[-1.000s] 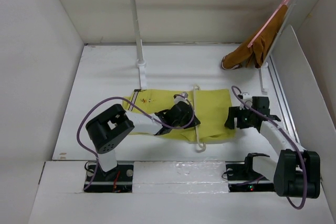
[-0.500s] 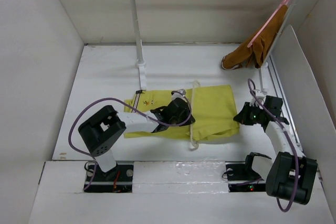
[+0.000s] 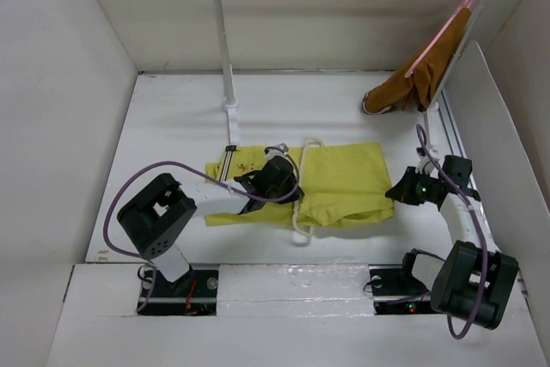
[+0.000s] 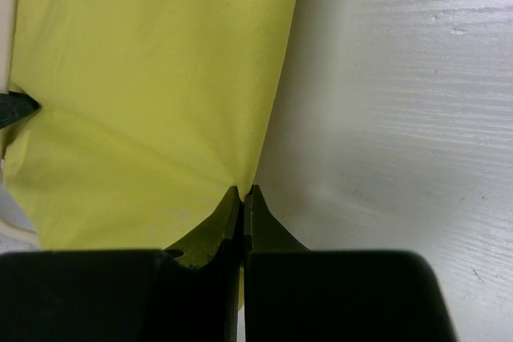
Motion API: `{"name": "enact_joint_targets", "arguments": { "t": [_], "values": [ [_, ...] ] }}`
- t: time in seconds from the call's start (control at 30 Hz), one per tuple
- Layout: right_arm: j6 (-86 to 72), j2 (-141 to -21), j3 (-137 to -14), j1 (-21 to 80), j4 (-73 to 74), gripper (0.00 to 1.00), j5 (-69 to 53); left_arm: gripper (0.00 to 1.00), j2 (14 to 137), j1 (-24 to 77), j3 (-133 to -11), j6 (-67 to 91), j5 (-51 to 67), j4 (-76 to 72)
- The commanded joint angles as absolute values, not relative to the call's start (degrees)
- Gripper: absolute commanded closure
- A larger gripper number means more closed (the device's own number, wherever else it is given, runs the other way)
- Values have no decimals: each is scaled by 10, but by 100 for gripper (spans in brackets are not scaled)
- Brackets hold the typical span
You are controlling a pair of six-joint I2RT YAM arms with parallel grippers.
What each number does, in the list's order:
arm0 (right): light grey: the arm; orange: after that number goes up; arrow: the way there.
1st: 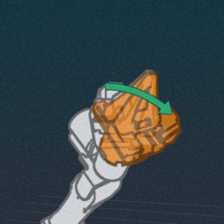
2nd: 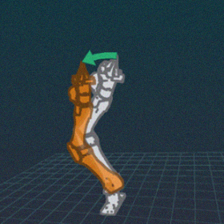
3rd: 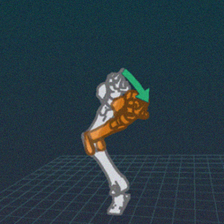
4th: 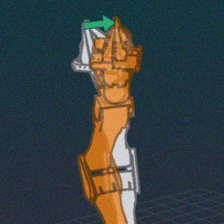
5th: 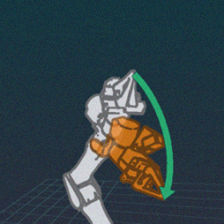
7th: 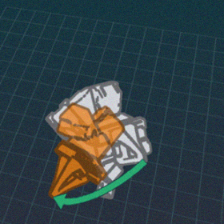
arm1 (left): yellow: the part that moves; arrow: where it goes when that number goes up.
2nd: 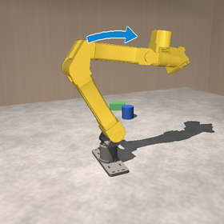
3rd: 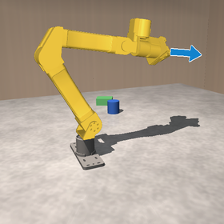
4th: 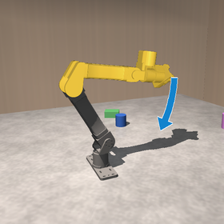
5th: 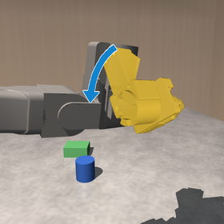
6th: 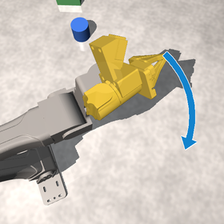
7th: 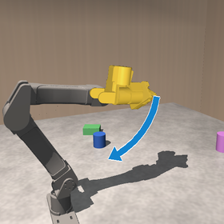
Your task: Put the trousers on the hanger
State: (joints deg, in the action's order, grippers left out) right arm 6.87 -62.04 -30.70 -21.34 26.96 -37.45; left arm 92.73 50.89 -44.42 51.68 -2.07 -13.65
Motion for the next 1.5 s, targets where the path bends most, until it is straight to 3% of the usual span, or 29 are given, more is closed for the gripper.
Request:
{"name": "enact_joint_targets", "arguments": {
  "t": [0.0, 0.2, 0.57, 1.0, 1.17, 1.47],
  "values": [
    [96, -579, -339, -230, 228, 100, -330, 100, 932, 483, -453, 520, -91, -51],
    [91, -557, -319, -223, 258, 100, -260, 100, 932, 514, -510, 540, -149, 21],
    [91, -593, -299, -249, 230, 100, -258, 100, 895, 498, -456, 537, -166, 27],
    [107, -616, -284, -276, 222, 100, -258, 100, 898, 504, -524, 554, -199, 81],
    [96, -621, -280, -222, 223, 100, -238, 100, 832, 547, -550, 559, -256, 83],
    [88, -613, -301, -221, 233, 100, -224, 100, 867, 547, -511, 550, -272, 76]
  ]
}}
